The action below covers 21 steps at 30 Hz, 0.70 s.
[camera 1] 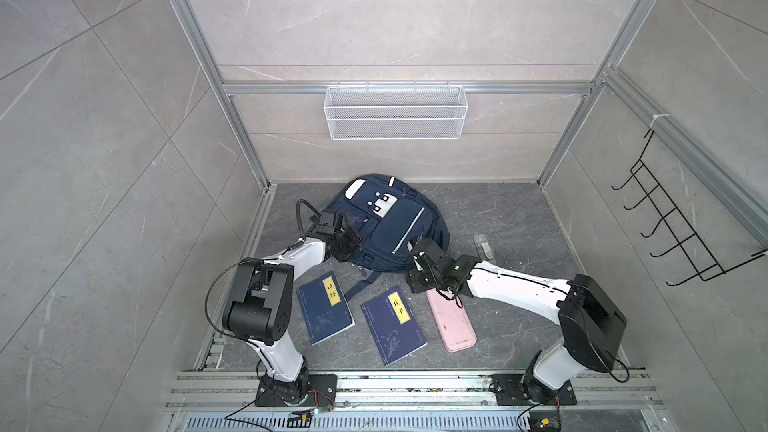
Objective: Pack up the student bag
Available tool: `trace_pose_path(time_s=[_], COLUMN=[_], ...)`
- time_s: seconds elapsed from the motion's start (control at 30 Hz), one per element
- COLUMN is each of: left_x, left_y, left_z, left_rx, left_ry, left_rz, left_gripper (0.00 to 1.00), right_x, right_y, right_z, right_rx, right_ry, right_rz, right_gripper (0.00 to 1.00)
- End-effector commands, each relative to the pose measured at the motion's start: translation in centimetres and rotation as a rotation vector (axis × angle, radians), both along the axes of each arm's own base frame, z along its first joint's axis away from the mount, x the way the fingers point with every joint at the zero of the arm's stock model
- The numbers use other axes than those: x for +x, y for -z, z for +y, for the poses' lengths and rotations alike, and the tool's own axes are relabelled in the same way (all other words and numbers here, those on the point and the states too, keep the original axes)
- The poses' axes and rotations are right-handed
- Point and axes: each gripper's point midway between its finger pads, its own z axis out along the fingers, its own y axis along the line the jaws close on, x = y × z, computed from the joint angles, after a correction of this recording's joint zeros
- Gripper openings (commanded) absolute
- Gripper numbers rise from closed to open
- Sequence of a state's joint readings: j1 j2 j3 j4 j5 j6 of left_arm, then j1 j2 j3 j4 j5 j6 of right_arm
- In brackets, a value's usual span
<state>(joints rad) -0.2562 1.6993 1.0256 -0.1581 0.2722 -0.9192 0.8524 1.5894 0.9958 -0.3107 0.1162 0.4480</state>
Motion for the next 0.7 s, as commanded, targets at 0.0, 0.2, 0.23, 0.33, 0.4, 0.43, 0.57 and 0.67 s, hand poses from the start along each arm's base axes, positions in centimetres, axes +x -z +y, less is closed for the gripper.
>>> trace_pose_path(time_s=[0.0,0.2,0.23,0.33,0.4,0.43,0.57,0.67], left_x=[-0.4,-1.1,-1.3,-2.1,-3.0,-3.7,-7.2,-11.0], left_y=[-1.8,-2.6,-3.0,-4.4,-5.2,-5.8,-6.6,-5.0], left_z=[1.1,1.0,1.1,1.2,1.2,1.1,0.8,0.9], left_rx=[0.089,0.086,0.088,0.084,0.078,0.075,0.093,0.098], left_ry=[0.068,0.09,0.091,0.098,0.103,0.109,0.15,0.194], left_rz=[-0.043,-0.053,-0.061,-0.086,-0.098,-0.108,-0.111,-0.029], left_gripper=[0.07,0.23,0.27,0.4,0.42,0.43,0.44,0.45], right_x=[1.0,0.1,-0.2,-0.6,-0.9,-1.1,-1.7,-2.5], right_y=[-1.2,-1.6,-1.6,-1.9,-1.7,-1.5,-1.0,-0.1], right_z=[-1.3,-2.4,-2.6,-2.8,-2.5,-2.2,-0.5,1.4], right_rx=[0.015,0.079,0.088,0.116,0.132,0.137,0.168,0.178], right_ry=[0.029,0.037,0.036,0.03,0.013,0.002,-0.08,-0.169], right_rz=[-0.146,-0.209,-0.217,-0.228,-0.22,-0.215,-0.171,-0.094], right_gripper=[0.52,0.53,0.54,0.55,0.56,0.57,0.6,0.6])
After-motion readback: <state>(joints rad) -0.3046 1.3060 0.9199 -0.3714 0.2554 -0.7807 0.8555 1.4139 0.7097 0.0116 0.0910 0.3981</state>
